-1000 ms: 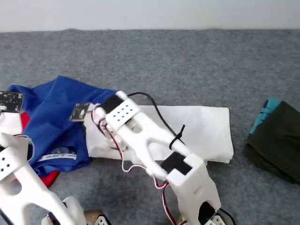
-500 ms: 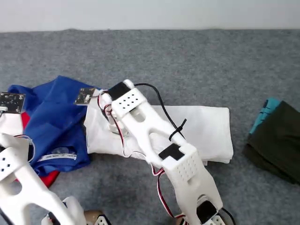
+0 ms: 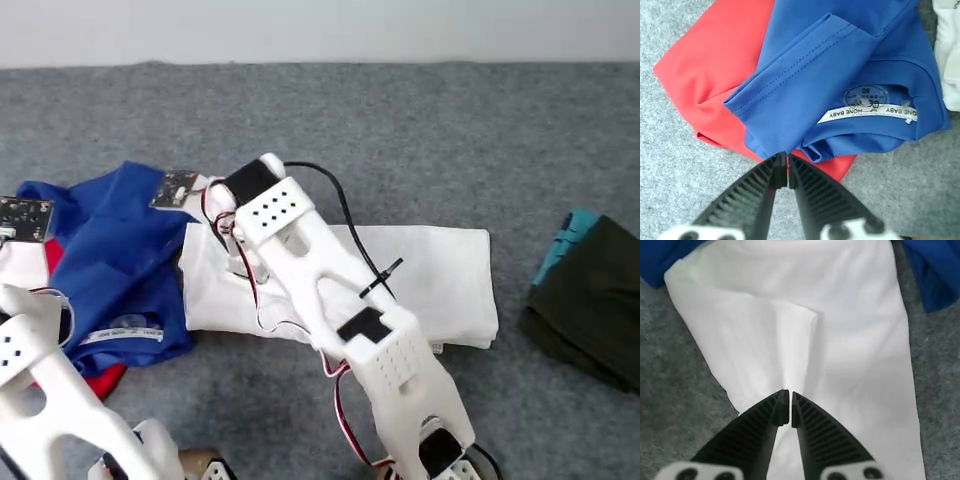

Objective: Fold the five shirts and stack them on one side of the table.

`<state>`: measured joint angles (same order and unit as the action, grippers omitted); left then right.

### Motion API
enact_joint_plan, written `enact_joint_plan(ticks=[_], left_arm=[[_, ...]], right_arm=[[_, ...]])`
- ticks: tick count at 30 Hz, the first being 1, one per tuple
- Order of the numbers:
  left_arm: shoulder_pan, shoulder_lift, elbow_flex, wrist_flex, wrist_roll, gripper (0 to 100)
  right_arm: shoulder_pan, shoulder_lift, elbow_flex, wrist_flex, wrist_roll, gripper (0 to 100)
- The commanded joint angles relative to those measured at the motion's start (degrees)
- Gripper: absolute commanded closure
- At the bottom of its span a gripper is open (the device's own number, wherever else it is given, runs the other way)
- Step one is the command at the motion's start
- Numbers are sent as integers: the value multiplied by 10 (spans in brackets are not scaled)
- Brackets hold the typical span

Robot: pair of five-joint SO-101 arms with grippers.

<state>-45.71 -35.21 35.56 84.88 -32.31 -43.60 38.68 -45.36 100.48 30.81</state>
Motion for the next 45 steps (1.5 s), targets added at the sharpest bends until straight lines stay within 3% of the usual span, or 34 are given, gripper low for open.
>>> enact_joint_plan(ticks=[1,9,19,23,32,39,45], left_arm=[[2,-15,-7,-3,6,984],[3,-15,-6,-4,6,984],[0,-15,-4,0,6,984],[0,-15,-4,0,6,984],[0,-15,-4,-1,6,984],[0,-15,-5,1,6,984],[2,-15,-5,1,6,984]], right_arm=[[-35,-87,49,26,-6,988],[-71,-86,130,-18,-4,988],[62,21,130,-182,37,988],[66,14,105,-146,33,988],[-29,-22,-10,23,-26,988],[-66,12,-11,0,-35,988],[15,84,-18,-89,-15,988]])
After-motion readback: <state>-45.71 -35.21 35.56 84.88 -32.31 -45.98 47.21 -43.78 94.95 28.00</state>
